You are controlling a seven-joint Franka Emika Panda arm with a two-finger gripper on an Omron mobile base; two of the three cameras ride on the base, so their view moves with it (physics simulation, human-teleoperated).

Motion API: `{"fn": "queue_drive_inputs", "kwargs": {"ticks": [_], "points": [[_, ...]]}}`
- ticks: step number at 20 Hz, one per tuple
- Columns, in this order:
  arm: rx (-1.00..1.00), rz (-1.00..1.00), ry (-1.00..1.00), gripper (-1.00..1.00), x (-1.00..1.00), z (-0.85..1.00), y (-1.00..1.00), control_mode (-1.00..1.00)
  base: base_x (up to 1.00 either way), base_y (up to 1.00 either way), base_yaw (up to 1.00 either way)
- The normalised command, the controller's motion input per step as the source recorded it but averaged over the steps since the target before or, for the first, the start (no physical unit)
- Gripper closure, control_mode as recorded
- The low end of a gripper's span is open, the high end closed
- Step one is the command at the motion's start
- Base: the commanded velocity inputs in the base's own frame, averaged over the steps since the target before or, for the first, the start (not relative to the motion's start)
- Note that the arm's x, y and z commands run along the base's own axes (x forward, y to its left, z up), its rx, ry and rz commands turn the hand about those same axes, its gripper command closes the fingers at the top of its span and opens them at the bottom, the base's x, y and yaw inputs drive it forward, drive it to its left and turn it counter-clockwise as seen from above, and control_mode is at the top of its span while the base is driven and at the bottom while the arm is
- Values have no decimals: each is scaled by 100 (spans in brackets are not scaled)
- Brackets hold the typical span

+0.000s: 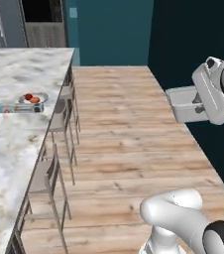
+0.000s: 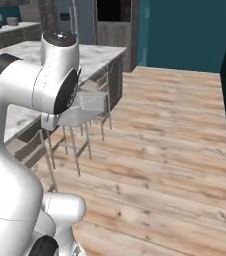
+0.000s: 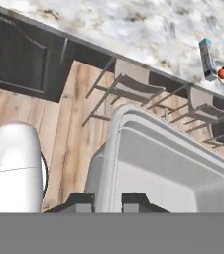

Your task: Retrieve the tupperware and aluminum foil from the cabinet and place them on the dining counter near the plate with squash and bell pepper to prepare for storing leftovers.

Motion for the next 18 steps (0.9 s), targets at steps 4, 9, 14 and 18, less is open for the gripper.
{"fn": "queue_drive_inputs", "kwargs": {"ticks": [4,9,14,18], "points": [[0,0,0,100,0,0,0,100,100,-35,42],[0,0,0,100,0,0,0,100,100,-48,38],[0,0,0,100,0,0,0,100,100,-69,32],[0,0,0,100,0,0,0,100,100,-45,39]]}}
